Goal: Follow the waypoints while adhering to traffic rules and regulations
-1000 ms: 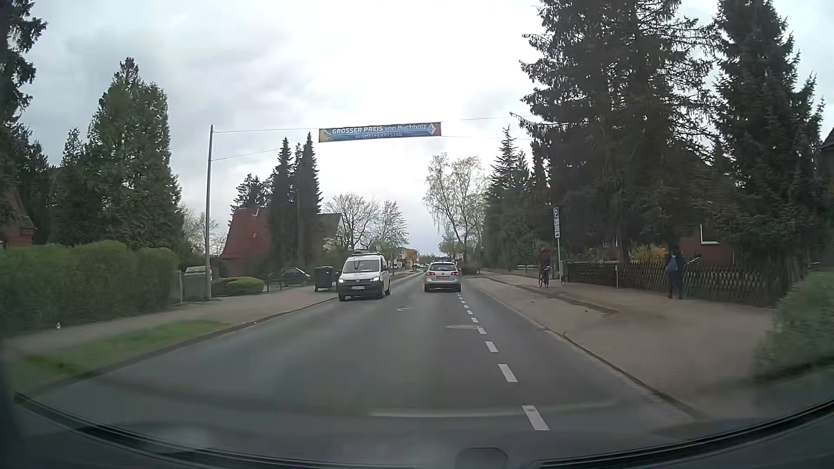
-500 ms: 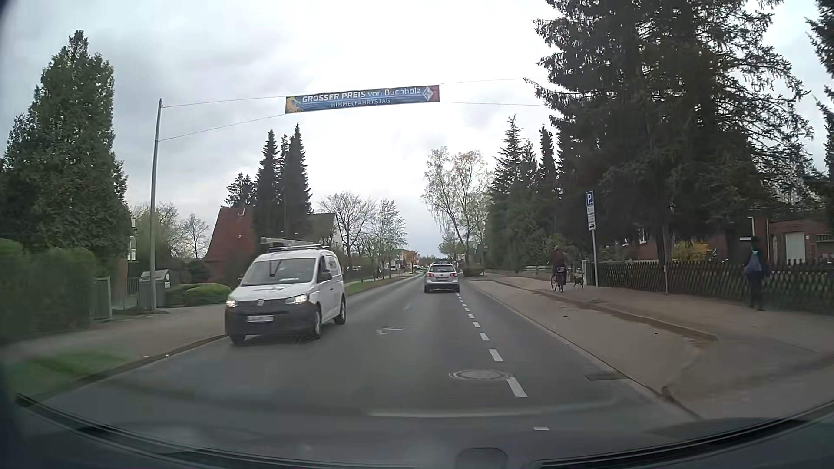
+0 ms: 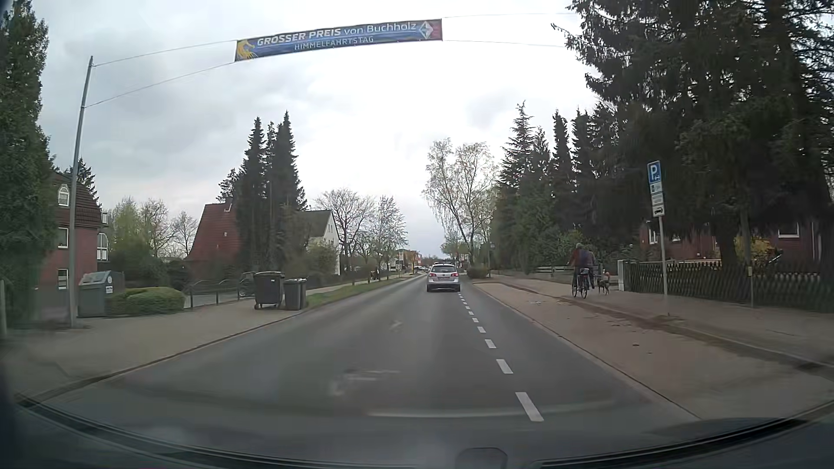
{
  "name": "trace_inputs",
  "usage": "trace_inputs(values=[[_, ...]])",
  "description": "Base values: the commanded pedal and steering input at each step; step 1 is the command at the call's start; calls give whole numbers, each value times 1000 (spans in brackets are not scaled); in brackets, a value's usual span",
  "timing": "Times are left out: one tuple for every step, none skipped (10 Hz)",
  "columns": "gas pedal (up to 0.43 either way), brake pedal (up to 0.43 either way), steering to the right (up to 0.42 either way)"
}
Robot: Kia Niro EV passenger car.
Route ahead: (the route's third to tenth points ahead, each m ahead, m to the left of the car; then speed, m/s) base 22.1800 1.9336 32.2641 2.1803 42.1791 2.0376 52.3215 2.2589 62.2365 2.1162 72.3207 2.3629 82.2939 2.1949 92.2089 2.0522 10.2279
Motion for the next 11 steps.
trace_inputs(values=[[177, 0, -6], [177, 0, -6], [169, 0, -5], [169, 0, -5], [169, 0, -5], [169, 0, -3], [177, 6, -3], [177, 0, -3], [177, 0, -1], [177, 0, 2], [177, 0, 3]])
